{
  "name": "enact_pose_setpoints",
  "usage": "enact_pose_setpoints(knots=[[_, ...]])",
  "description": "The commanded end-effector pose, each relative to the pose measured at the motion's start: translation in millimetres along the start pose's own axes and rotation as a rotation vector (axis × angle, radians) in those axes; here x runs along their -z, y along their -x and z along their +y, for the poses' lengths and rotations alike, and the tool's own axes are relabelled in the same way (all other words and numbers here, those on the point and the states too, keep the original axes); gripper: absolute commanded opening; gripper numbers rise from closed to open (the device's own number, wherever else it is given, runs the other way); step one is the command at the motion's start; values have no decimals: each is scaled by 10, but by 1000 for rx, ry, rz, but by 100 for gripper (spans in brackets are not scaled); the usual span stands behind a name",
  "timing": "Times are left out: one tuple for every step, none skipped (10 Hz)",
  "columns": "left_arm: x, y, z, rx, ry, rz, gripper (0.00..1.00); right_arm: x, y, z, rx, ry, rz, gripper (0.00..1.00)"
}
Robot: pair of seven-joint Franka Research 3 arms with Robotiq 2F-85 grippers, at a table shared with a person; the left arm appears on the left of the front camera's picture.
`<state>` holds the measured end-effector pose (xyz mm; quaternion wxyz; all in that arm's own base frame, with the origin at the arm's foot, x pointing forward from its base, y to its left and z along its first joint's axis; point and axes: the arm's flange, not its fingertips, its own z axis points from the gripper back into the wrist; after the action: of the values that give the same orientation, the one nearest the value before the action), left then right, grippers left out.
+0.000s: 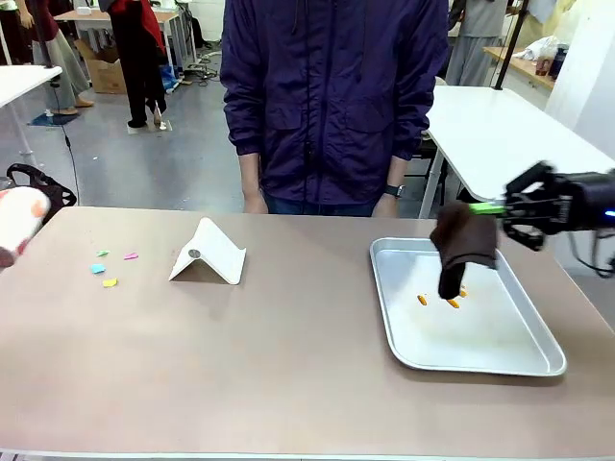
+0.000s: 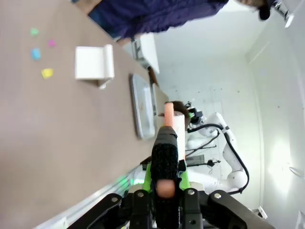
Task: Clean the surface of the table.
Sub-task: Hold the Lint Roller with your left hand and the towel with your right hand.
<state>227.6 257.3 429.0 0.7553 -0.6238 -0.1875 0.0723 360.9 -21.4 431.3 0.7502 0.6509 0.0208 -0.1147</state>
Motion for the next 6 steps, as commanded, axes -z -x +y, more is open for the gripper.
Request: enact_pose_setpoints(knots=[[-267, -23, -44, -28, -53, 74, 0, -597, 245, -34, -52, -77, -47, 0], [-336, -10, -19, -31, -47, 79, 0, -825, 279, -90, -55, -94, -57, 0], [-312, -21, -4, -49, -73, 76, 0, -983, 306, -151, -71, -106, -81, 0], [-273, -55, 11, -68, -66, 56, 0, -1059, 337, -201, -102, -112, -100, 0], [-220, -101, 16, -88, -62, 21, 0, -1047, 354, -219, -126, -101, -110, 0], [-181, -159, 29, -113, -60, -31, 0, -992, 353, -218, -163, -67, -141, 0]])
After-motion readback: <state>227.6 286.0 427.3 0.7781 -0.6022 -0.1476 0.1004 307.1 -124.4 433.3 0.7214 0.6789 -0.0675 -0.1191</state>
